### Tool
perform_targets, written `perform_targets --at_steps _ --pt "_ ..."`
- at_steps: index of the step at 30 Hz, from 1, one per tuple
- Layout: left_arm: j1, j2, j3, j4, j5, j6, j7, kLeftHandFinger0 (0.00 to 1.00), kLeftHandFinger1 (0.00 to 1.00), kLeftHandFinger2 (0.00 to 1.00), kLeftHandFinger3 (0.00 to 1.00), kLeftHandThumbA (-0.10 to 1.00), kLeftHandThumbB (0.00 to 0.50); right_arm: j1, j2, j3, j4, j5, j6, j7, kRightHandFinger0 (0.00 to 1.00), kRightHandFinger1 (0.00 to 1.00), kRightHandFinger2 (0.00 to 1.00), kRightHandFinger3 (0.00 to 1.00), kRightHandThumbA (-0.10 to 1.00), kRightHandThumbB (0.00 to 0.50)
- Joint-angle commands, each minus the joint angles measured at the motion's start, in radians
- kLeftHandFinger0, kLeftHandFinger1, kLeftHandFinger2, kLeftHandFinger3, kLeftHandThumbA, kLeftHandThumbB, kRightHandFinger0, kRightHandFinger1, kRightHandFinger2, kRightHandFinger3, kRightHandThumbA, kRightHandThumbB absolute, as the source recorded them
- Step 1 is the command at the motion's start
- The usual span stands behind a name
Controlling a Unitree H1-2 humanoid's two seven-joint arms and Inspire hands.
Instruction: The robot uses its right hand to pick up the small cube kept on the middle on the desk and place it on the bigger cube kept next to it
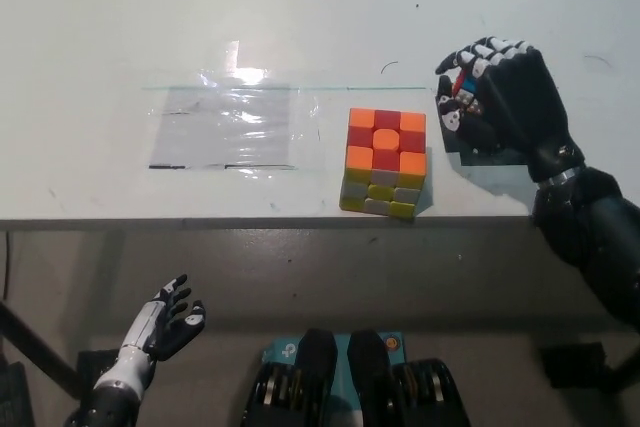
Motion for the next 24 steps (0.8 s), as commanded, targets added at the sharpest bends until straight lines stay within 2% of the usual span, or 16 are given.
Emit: perform_targets --at_steps 1,4,5,7,9,10,11,13,14,18,21,23,24 --pt "-0.006 0.014 0.005 -0.020 0.005 -0.023 0.018 1.00 1.00 1.00 1.00 0.36 0.247 -0.086 -0.031 -0.021 -0.068 -0.018 -0.038 0.016 0.00 0.04 0.50 0.50 -0.10 0.350" --pt "-0.004 0.014 0.007 -0.014 0.000 -0.026 0.014 1.00 1.00 1.00 1.00 0.36 0.251 -0.084 -0.027 -0.030 -0.128 -0.022 -0.016 0.043 0.00 0.04 0.50 0.51 -0.10 0.391" --pt "-0.004 0.015 0.004 -0.013 0.007 -0.029 0.018 1.00 1.00 1.00 1.00 0.37 0.254 -0.084 -0.026 -0.034 -0.152 -0.022 -0.012 0.058 0.00 0.05 0.52 0.52 -0.10 0.378" --pt "-0.001 0.016 0.003 -0.018 0.009 -0.022 0.019 1.00 1.00 1.00 1.00 0.36 0.246 -0.072 -0.019 -0.045 -0.201 -0.006 -0.006 0.096 0.00 0.07 0.56 0.53 -0.10 0.315" --pt "-0.002 0.015 0.004 -0.014 0.006 -0.021 0.017 1.00 1.00 1.00 1.00 0.35 0.246 -0.060 -0.016 -0.057 -0.240 0.000 0.003 0.125 0.00 0.08 0.58 0.54 -0.10 0.301" --pt "-0.002 0.015 0.005 -0.014 0.003 -0.022 0.015 1.00 1.00 1.00 1.00 0.35 0.251 -0.048 -0.006 -0.063 -0.287 0.007 0.015 0.152 0.00 0.08 0.58 0.53 -0.10 0.314" --pt "0.002 0.014 0.008 -0.020 -0.002 -0.016 0.012 1.00 1.00 1.00 1.00 0.35 0.250 -0.040 0.000 -0.066 -0.310 -0.001 0.021 0.157 0.00 0.07 0.59 0.53 -0.10 0.386" --pt "0.005 0.013 0.009 -0.025 -0.003 -0.004 0.010 1.00 1.00 1.00 1.00 0.36 0.256 -0.025 0.009 -0.071 -0.337 -0.015 0.029 0.163 0.00 0.06 0.59 0.53 -0.10 0.400" --pt "0.004 0.013 0.009 -0.022 -0.001 -0.012 0.013 1.00 1.00 1.00 1.00 0.36 0.263 -0.009 0.030 -0.071 -0.374 -0.002 0.029 0.190 0.00 0.04 0.58 0.52 -0.10 0.307" --pt "0.003 0.015 0.002 -0.020 0.007 -0.009 0.013 1.00 1.00 1.00 1.00 0.36 0.254 0.017 0.053 -0.079 -0.417 0.004 0.034 0.228 0.00 0.03 0.51 0.51 -0.10 0.294" --pt "0.001 0.012 0.004 -0.017 0.003 -0.010 0.014 1.00 1.00 1.00 1.00 0.35 0.266 0.026 0.071 -0.078 -0.411 -0.002 0.014 0.224 0.00 0.02 0.50 0.50 -0.10 0.317" --pt "0.001 0.012 0.004 -0.020 0.005 -0.006 0.016 1.00 1.00 1.00 1.00 0.35 0.265 0.028 0.077 -0.078 -0.405 -0.013 0.012 0.225 0.00 0.01 0.50 0.51 -0.10 0.310" --pt "0.001 0.012 0.006 -0.020 0.000 -0.006 0.012 1.00 1.00 1.00 1.00 0.34 0.259 0.031 0.082 -0.077 -0.403 -0.019 0.017 0.228 0.00 0.02 0.48 0.52 -0.10 0.331"
